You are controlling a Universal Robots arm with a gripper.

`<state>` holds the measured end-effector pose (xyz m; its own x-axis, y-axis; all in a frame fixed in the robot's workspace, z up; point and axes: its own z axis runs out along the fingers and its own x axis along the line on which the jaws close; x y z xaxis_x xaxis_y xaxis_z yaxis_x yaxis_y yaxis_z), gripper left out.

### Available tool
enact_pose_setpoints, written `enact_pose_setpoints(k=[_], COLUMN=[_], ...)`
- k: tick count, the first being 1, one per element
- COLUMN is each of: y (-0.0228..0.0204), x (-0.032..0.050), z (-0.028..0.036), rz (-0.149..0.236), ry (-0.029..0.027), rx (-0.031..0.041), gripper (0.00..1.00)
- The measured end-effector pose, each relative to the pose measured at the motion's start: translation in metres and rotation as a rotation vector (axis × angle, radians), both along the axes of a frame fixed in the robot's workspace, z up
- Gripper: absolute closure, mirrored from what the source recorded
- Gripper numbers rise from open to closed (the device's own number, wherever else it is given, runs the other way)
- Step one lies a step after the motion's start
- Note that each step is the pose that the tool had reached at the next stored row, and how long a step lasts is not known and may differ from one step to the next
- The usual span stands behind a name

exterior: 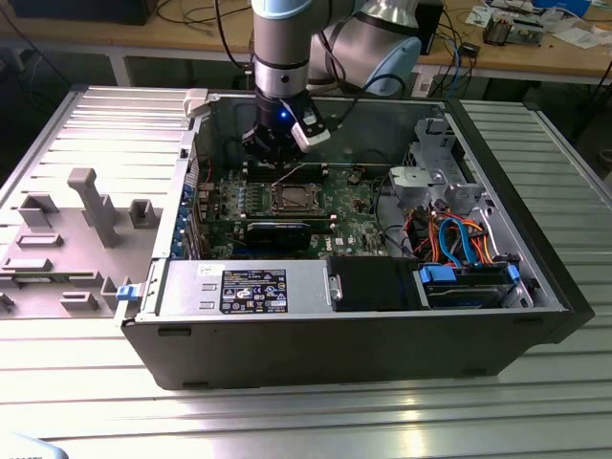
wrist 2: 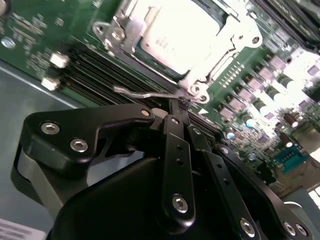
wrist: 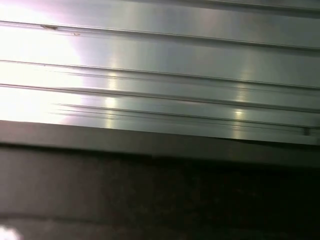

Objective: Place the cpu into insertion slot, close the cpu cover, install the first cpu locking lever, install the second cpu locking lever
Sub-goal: 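Install the first cpu locking lever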

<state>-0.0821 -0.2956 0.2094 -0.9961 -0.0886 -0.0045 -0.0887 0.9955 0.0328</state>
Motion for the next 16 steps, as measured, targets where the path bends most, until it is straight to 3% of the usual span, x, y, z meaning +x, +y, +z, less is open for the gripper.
enact_pose_setpoints(k=[5, 11, 16], y=[0.0014, -0.0046, -0.006], x=[-0.0065, -0.0066, -0.0029], z=[0.0014, 0.0015, 0.0012], rz=[0.0, 0.0, 0.0], ry=[-0.0033, -0.0031, -0.0022], rx=[0.0001, -0.0034, -0.0045], gripper=[0.89, 0.89, 0.89])
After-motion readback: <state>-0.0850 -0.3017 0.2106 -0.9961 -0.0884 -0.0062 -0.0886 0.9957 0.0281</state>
